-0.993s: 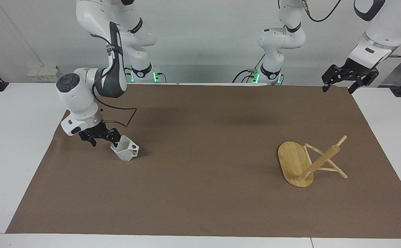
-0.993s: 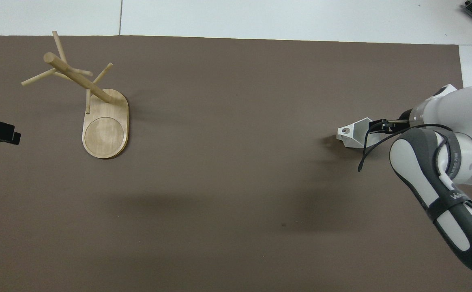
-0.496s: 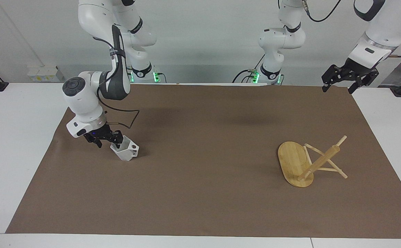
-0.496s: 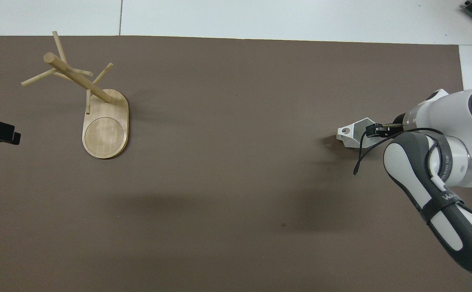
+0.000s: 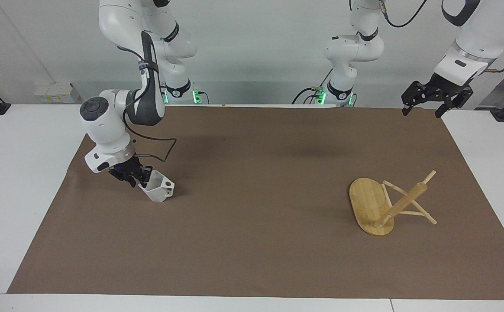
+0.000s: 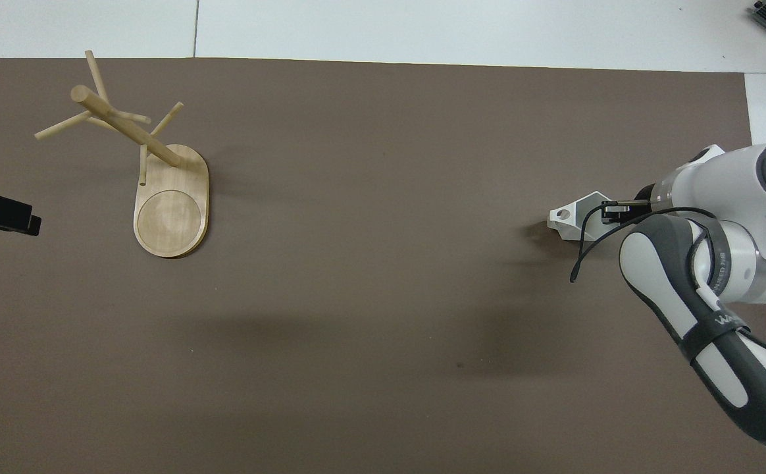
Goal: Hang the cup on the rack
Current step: 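Lift the white cup with the right gripper and turn it upright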
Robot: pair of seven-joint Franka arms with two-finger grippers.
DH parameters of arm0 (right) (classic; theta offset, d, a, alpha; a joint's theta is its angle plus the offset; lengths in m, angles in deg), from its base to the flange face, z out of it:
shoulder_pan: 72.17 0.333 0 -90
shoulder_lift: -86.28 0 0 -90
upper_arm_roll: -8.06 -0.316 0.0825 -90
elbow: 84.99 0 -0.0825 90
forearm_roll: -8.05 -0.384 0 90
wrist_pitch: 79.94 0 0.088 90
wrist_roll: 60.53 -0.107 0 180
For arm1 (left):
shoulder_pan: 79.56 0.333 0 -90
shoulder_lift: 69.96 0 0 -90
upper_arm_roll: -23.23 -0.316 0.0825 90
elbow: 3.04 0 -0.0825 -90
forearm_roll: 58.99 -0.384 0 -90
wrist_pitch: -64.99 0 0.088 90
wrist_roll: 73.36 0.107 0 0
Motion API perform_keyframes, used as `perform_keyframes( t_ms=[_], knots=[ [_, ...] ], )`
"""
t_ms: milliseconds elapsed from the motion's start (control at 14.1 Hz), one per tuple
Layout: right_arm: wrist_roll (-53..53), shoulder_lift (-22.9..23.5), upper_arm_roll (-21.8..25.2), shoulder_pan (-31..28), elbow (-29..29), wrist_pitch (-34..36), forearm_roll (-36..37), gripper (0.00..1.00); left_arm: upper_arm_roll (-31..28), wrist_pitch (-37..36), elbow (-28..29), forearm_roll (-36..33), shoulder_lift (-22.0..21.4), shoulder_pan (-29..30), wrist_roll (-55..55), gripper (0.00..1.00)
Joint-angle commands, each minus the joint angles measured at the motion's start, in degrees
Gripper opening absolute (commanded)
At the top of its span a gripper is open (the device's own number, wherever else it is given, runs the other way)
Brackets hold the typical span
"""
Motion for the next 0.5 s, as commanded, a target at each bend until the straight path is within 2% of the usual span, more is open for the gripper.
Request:
perform_keyframes(
  t_ms=[0,213,426],
  knots=[
    [-0.99,-0.79,-0.10,-0.01,-0.30,0.38,-0.63,0.18,-0.24,0.77,1.63,-1.12,-1.60,-0.46,-0.63,1.00],
    [-0.99,-0.70,-0.10,-0.01,0.05,0.47,-0.63,0.01,-0.07,0.95,-0.91,-0.78,-0.37,0.24,-0.19,1.00],
    [-0.99,-0.78,-0.10,-0.01,0.58,0.73,-0.63,0.00,-0.24,1.21,-1.36,-1.12,-0.01,-0.46,-0.28,1.00]
  ],
)
